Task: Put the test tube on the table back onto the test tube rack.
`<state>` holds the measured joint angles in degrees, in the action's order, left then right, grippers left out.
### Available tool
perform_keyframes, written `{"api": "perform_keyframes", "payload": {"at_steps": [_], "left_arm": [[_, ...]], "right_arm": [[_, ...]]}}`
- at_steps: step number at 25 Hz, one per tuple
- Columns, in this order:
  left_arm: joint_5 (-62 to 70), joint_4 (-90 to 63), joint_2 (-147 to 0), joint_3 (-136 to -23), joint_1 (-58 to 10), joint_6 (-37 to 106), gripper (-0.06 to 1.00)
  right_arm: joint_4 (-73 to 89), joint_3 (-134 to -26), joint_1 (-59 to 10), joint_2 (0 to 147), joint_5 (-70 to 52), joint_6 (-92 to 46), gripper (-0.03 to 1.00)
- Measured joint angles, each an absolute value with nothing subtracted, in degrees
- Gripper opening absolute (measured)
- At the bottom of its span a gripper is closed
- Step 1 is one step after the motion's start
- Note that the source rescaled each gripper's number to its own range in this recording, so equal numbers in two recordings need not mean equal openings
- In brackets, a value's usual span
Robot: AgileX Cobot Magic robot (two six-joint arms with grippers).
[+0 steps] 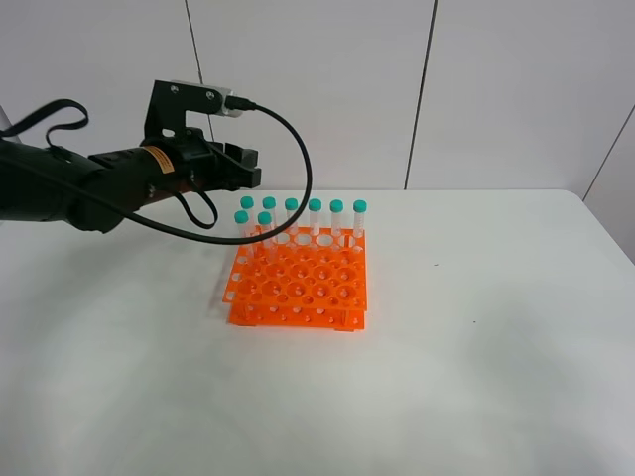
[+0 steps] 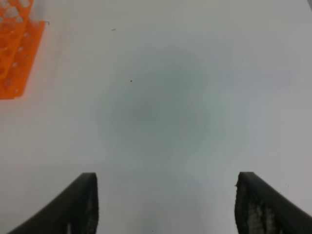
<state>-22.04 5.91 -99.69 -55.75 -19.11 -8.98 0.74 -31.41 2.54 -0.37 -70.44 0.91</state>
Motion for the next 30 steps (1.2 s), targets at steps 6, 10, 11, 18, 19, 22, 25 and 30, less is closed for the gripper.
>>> {"api": "perform_keyframes", "payload": {"at_steps": [6, 10, 11, 18, 19, 22, 25, 30], "left_arm": [[-8.34, 6.53, -95.18, -55.73, -14.74, -6.42, 0.46], [-4.33, 1.87, -91.13, -52.22, -10.67, 0.00, 0.46], [-4.03, -0.97, -89.93, -50.60, -9.35, 2.61, 0.46], [-1.03, -13.88, -81.88, -42.08, -1.22, 14.64, 0.46], [0.38, -14.06, -81.29, -41.94, -0.42, 14.77, 0.46], [4.57, -14.19, -80.16, -41.89, 0.79, 15.03, 0.46], [15.73, -13.01, -78.68, -41.96, 1.46, 15.19, 0.46], [38.81, -7.73, -77.62, -45.32, 1.46, 15.10, 0.46]], "right_arm": [[0.74, -31.41, 2.54, -0.37, -70.44, 0.91, 0.79], [0.74, -31.41, 2.54, -0.37, -70.44, 0.91, 0.79], [0.74, -31.41, 2.54, -0.37, -70.44, 0.91, 0.79], [0.74, -31.41, 2.54, -0.37, -70.44, 0.91, 0.79], [0.74, -31.41, 2.54, -0.37, -70.44, 0.91, 0.79], [0.74, -31.41, 2.54, -0.37, -70.44, 0.91, 0.79], [0.74, -31.41, 2.54, -0.37, -70.44, 0.91, 0.79], [0.74, -31.41, 2.54, -0.37, -70.44, 0.91, 0.79]]}}
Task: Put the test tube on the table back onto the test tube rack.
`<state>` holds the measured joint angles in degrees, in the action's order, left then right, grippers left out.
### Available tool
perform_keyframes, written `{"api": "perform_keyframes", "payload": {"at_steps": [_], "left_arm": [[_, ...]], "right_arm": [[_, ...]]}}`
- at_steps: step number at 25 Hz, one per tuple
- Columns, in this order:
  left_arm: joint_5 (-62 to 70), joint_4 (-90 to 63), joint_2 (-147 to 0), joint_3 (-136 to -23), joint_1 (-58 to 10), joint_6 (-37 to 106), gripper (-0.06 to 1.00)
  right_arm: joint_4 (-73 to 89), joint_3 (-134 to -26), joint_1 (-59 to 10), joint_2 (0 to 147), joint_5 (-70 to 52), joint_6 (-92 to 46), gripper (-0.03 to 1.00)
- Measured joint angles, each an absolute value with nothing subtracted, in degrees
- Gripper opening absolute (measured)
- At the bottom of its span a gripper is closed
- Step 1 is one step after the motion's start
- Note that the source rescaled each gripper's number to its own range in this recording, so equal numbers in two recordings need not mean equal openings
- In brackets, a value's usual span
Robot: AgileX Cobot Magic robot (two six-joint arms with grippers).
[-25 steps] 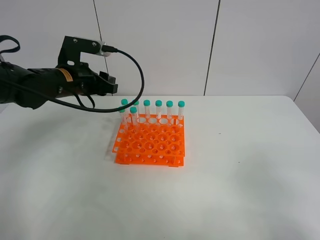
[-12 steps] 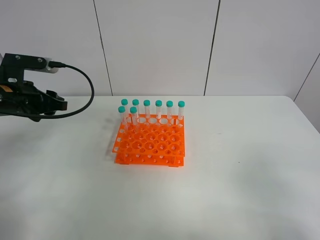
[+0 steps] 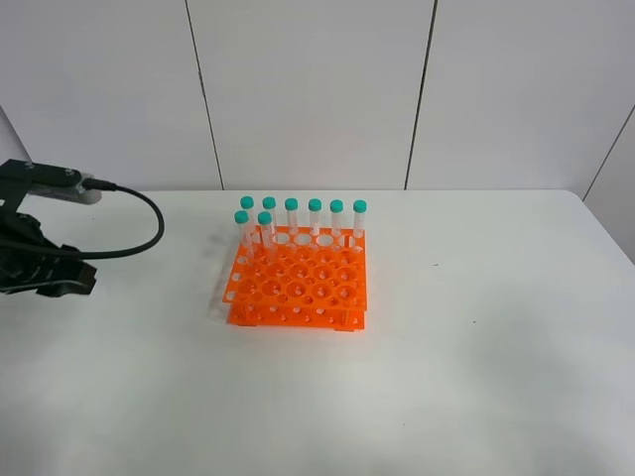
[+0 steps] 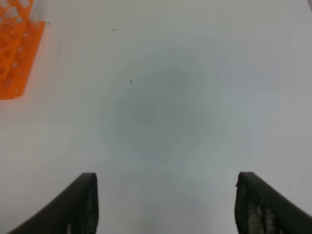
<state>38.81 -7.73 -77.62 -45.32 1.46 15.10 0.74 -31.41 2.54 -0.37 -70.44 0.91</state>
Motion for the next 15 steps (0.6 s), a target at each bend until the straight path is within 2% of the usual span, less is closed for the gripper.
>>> {"api": "perform_keyframes", "payload": {"at_steps": [6, 15], "left_arm": [[66.19, -2.02, -76.63, -47.76, 1.46, 12.04, 0.46], [69.38, -2.87, -71.21, -47.98, 1.46, 9.09, 0.46]], "right_arm": [[0.74, -31.41, 2.54, -0.37, -70.44, 0.91, 0.79], [0.74, -31.41, 2.54, -0.37, -70.44, 0.91, 0.79]]}}
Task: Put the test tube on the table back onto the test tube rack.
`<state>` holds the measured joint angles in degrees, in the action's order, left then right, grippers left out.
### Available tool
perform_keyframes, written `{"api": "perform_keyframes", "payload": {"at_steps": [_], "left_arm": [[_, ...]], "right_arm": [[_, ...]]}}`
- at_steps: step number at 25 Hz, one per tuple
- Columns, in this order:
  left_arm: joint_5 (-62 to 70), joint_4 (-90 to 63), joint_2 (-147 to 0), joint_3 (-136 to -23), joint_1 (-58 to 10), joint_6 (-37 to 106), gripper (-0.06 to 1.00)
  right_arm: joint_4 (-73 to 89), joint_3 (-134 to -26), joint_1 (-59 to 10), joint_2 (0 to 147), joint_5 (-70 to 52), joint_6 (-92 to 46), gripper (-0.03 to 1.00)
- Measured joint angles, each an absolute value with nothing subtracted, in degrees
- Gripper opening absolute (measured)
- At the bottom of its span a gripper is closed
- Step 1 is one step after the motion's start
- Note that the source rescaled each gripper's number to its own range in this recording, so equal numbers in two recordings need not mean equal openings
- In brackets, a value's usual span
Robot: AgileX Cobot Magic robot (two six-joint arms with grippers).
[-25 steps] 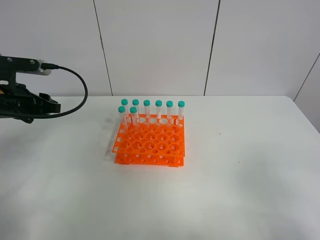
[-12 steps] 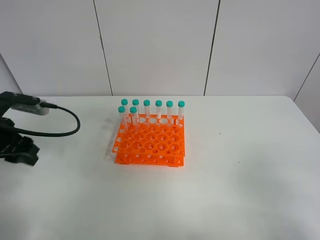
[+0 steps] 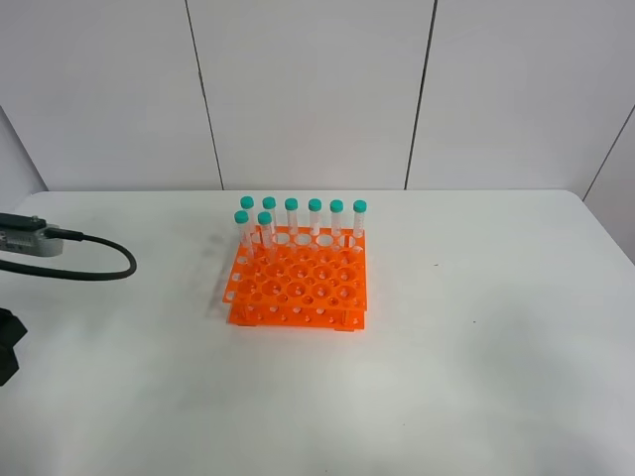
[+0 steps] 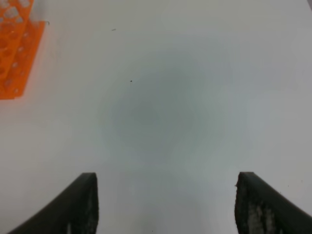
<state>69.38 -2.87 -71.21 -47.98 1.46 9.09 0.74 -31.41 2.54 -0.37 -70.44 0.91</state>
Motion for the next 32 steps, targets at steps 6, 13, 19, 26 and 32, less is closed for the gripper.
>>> {"api": "perform_keyframes", "payload": {"at_steps": [6, 13, 19, 26, 32], "left_arm": [[69.38, -2.87, -64.32, -47.98, 1.46, 6.09, 0.46], [69.50, -2.42, -51.75, -43.04, 1.46, 5.61, 0.46], [69.75, -5.38, -42.78, -39.41, 1.46, 5.89, 0.46], [69.82, -1.51, -36.68, -39.07, 1.46, 3.85, 0.46], [69.82, -2.92, -33.25, -35.52, 1.46, 3.87, 0.46]], "right_arm": [[0.74, -31.41, 2.54, -0.37, -70.44, 0.91, 0.79], [0.74, -31.41, 2.54, -0.37, -70.44, 0.91, 0.79], [0.74, -31.41, 2.54, -0.37, -70.44, 0.91, 0.79], [0.74, -31.41, 2.54, -0.37, -70.44, 0.91, 0.79], [0.74, -31.41, 2.54, -0.37, -70.44, 0.91, 0.79]]}}
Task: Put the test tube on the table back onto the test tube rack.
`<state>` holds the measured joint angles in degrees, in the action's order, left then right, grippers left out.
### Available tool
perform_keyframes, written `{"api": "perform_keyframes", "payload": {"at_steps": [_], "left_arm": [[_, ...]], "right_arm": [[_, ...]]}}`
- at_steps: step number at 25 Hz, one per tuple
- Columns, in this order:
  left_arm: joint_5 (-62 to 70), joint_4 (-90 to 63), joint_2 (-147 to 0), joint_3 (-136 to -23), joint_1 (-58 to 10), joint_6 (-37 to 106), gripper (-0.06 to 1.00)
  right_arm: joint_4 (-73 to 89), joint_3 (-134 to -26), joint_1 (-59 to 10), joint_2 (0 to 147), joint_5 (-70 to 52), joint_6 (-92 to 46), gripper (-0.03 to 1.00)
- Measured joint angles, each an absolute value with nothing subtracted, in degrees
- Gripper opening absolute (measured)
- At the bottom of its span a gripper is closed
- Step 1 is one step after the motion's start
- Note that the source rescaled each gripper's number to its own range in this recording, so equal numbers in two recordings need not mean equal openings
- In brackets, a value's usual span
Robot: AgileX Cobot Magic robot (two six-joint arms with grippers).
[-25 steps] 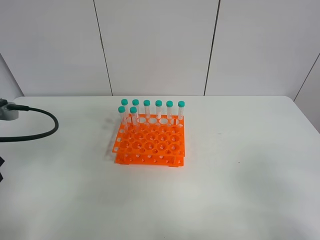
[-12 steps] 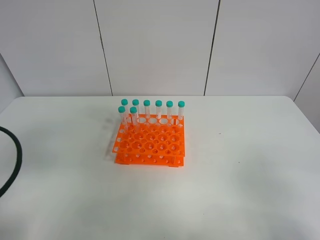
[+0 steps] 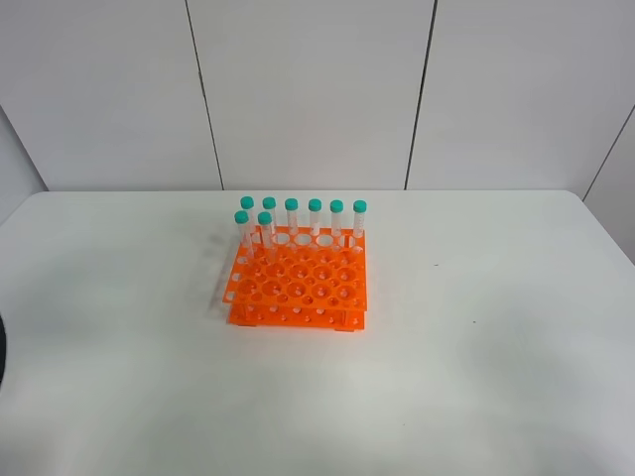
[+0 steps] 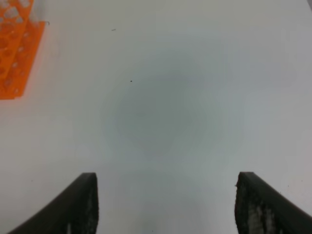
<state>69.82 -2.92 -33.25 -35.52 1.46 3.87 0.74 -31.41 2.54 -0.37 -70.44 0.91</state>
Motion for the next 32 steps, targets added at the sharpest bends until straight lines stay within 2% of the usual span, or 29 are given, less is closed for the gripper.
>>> {"api": "perform_keyframes", "payload": {"at_steps": [6, 18, 26, 32], "left_arm": [[69.94, -2.93, -26.97, -31.73, 1.46, 8.60, 0.46], [69.99, -4.57, -19.84, -31.73, 1.46, 6.66, 0.46], [70.07, -4.57, -1.03, -31.68, 1.46, 6.66, 0.46], [70.07, -4.75, 0.12, -31.68, 1.46, 6.66, 0.46]], "right_arm": [[0.74, -31.41, 2.54, -0.37, -70.44, 0.91, 0.79], [0.74, -31.41, 2.54, -0.37, -70.44, 0.91, 0.79], [0.74, -31.41, 2.54, -0.37, -70.44, 0.91, 0.79], [0.80, -31.41, 2.54, -0.37, -70.44, 0.91, 0.79]]}}
